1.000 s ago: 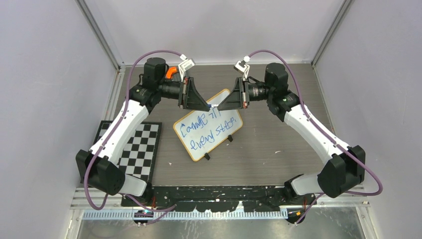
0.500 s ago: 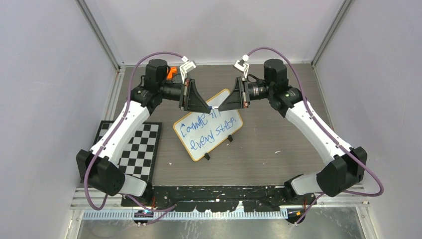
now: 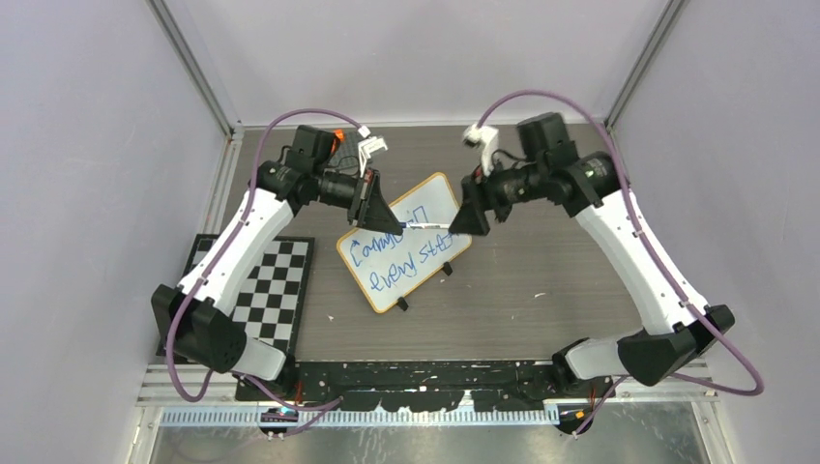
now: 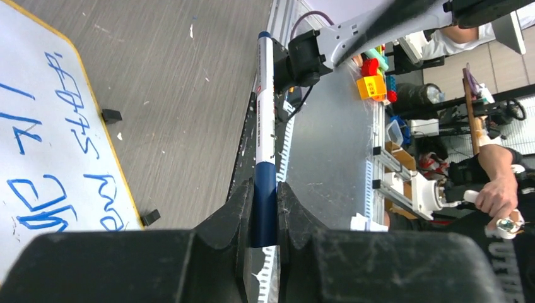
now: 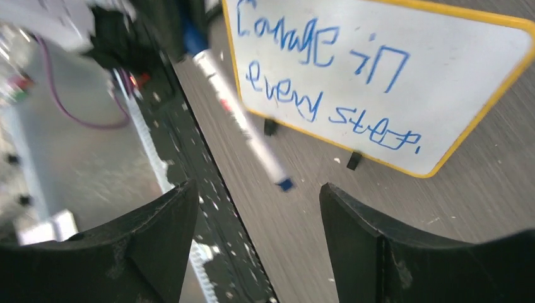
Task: Write a sentence on the whiteboard
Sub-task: Pass from the left arm to the right
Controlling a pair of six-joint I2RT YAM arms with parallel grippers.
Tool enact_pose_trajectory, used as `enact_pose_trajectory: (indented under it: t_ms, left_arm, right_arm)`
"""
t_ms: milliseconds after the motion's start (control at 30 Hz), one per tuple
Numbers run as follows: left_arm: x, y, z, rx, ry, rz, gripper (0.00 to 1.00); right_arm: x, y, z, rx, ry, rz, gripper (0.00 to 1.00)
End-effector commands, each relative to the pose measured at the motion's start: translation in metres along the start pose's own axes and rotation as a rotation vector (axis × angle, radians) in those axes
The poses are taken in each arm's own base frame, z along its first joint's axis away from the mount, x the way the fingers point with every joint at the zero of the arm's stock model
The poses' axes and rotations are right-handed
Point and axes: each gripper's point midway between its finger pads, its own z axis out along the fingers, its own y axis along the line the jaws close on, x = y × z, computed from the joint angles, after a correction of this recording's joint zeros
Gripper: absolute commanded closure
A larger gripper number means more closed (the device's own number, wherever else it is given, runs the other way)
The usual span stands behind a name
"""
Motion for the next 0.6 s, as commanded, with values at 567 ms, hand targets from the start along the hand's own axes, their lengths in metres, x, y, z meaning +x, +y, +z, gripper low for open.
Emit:
enact_pose_trajectory:
  t_ms: [567]
  left_arm:
    - [0.007, -0.007, 0.018, 0.098, 0.042, -0.222, 1.0]
  right_arm:
    - [0.001, 0.021, 0.041, 0.246, 0.204, -0.622, 0.38]
